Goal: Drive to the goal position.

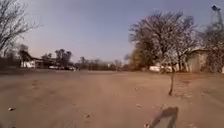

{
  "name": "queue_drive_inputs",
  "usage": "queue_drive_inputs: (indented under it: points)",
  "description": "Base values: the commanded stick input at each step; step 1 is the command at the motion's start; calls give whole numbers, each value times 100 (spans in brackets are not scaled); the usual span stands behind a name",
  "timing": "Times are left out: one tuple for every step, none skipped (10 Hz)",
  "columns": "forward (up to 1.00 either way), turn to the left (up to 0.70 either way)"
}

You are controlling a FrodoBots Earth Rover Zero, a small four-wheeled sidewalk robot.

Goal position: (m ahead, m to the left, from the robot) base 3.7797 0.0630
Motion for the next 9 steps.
queue_drive_inputs:
  points:
    - [70,0]
    - [70,0]
    - [70,0]
    - [70,0]
    - [70,0]
    - [70,0]
    - [70,0]
    - [70,0]
    - [70,0]
